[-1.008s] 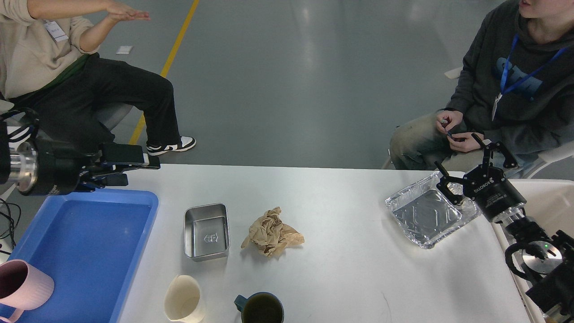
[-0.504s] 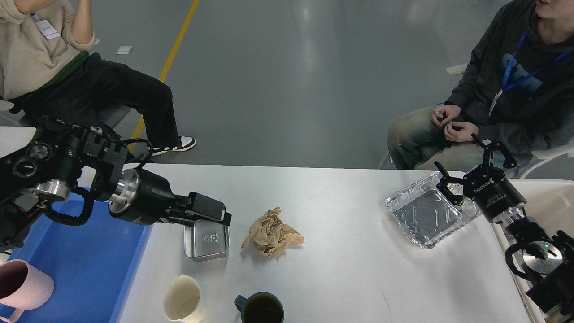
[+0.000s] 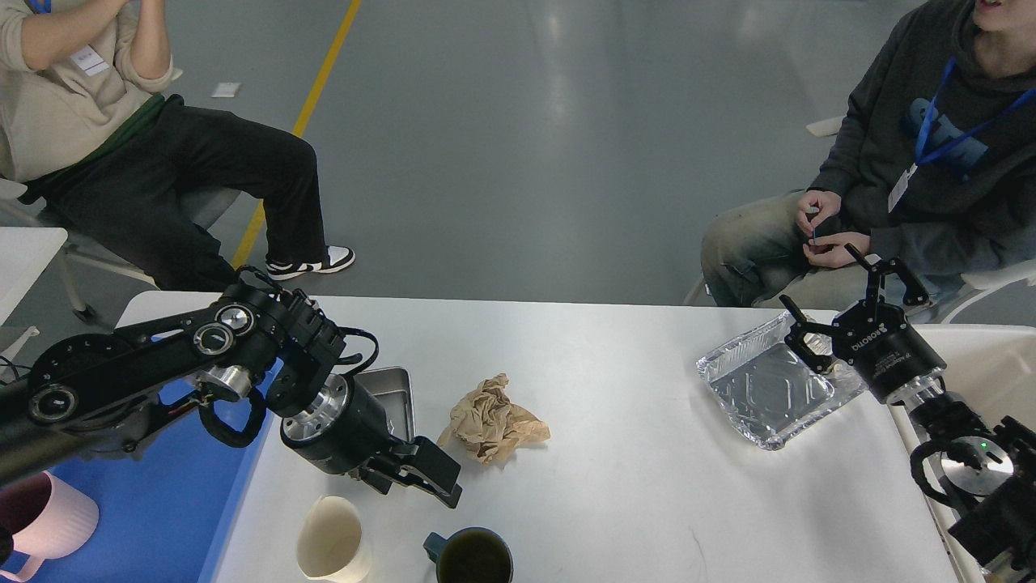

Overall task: Tidy desktop
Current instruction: 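Reach the left gripper toward the dark mug near the robot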

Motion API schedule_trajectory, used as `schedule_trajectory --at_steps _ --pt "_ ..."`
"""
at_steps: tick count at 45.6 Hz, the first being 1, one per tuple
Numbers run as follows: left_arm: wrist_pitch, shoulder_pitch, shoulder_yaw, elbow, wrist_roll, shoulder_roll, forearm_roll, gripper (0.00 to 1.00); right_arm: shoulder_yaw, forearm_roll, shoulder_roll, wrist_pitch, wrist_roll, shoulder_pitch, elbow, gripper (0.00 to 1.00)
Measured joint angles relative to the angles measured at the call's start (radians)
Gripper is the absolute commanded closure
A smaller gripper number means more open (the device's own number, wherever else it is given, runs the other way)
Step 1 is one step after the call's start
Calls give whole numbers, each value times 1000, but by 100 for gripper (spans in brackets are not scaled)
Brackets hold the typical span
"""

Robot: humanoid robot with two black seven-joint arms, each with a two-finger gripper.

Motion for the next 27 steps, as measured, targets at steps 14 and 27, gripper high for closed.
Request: schedule_trajectory --at_steps 14,27 --pt "0 -28 57 66 5 -115 32 2 0 0 -1 0 0 -3 -1 0" --pt "0 -25 108 73 6 -123 67 3 0 0 -3 0 0 -9 1 0"
